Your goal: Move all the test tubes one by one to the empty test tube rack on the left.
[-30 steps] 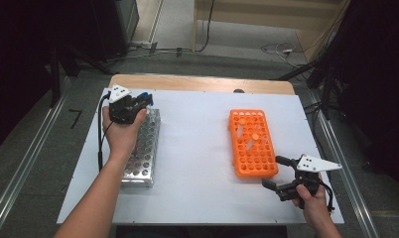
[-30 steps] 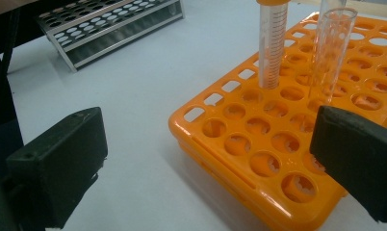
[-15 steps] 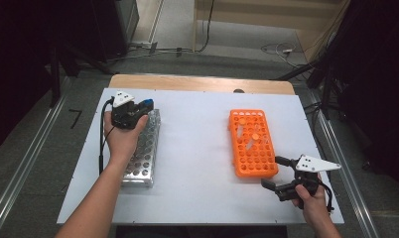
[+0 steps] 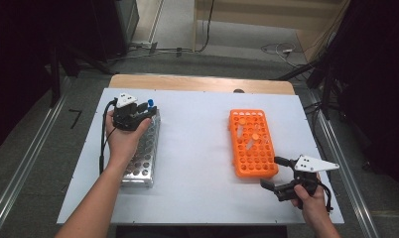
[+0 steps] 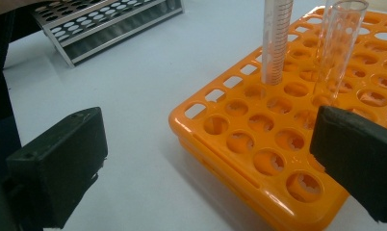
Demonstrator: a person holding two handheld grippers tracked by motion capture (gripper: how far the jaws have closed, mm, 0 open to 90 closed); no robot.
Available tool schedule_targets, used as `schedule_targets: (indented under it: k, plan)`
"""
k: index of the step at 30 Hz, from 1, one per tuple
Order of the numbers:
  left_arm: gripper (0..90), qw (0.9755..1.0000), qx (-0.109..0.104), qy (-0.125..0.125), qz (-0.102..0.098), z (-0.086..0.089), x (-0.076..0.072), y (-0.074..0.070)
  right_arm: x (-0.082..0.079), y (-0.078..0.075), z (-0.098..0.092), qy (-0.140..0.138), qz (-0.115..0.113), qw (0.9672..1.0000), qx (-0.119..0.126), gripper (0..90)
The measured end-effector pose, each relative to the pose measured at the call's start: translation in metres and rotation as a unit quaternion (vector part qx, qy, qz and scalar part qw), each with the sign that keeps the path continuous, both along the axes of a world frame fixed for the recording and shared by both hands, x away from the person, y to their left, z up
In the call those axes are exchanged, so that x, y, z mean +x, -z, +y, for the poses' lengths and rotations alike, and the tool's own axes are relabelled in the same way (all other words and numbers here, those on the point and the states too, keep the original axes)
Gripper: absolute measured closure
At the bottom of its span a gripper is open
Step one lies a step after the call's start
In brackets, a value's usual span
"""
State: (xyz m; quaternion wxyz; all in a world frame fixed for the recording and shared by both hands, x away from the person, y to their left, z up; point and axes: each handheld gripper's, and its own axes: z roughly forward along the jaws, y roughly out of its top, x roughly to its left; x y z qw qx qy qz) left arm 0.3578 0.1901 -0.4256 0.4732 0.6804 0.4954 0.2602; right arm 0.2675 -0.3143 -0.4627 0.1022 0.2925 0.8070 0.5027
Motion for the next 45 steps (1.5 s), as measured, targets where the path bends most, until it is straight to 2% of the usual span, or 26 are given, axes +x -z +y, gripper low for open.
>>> schedule_targets:
  k: [7, 9, 13, 17, 23, 27, 29, 31, 35, 38, 41, 43, 45]
  plan:
    - [26.5, 0.9994, -0.022, 0.026, -0.01, -0.005, -0.013, -0.006, 0.0, -0.001, 0.0, 0.001, -0.002, 1.0, 0.0, 0.0]
    - [19.9, 0.999, -0.022, 0.035, -0.015, -0.007, -0.019, -0.009, 0.0, -0.002, 0.001, 0.002, -0.003, 1.0, 0.0, 0.0]
    - [10.6, 0.9978, -0.032, 0.054, -0.022, -0.013, -0.032, -0.015, 0.0, -0.004, 0.002, 0.005, -0.005, 1.0, 0.001, 0.0]
    - [4.0, 0.9955, -0.041, 0.08, -0.03, -0.021, -0.046, -0.019, 0.002, -0.007, 0.002, 0.012, -0.006, 0.9999, 0.001, 0.0]
    - [0.0, 0.9928, -0.043, 0.105, -0.036, -0.033, -0.067, -0.02, 0.007, -0.013, 0.005, 0.038, -0.007, 0.9992, -0.005, 1.3]
    - [0.0, 0.991, -0.043, 0.119, -0.045, -0.042, -0.079, -0.022, 0.016, -0.018, 0.006, 0.043, -0.006, 0.999, -0.002, 1.6]
    - [0.0, 0.9901, -0.041, 0.126, -0.046, -0.046, -0.084, -0.022, 0.02, -0.021, 0.008, 0.056, -0.012, 0.9983, -0.004, 3.0]
    - [0.0, 0.9888, -0.048, 0.132, -0.05, -0.049, -0.089, -0.022, 0.025, -0.021, 0.008, 0.075, -0.013, 0.9971, -0.008, 3.8]
    - [0.0, 0.9871, -0.059, 0.139, -0.052, -0.053, -0.097, -0.019, 0.037, -0.018, 0.01, 0.088, -0.01, 0.9959, -0.019, 3.9]
    - [0.0, 0.9872, -0.056, 0.141, -0.048, -0.055, -0.099, -0.018, 0.048, -0.015, 0.01, 0.097, -0.008, 0.995, -0.023, 5.7]
    - [0.0, 0.987, -0.065, 0.139, -0.049, -0.055, -0.102, -0.014, 0.058, -0.01, 0.01, 0.119, -0.001, 0.9928, -0.018, 10.9]
    - [0.0, 0.9864, -0.072, 0.141, -0.043, -0.055, -0.102, -0.011, 0.064, -0.006, 0.01, 0.131, 0.002, 0.9911, -0.022, 13.6]
    - [0.0, 0.9868, -0.07, 0.14, -0.04, -0.056, -0.103, -0.008, 0.068, -0.002, 0.012, 0.138, 0.006, 0.99, -0.028, 16.8]
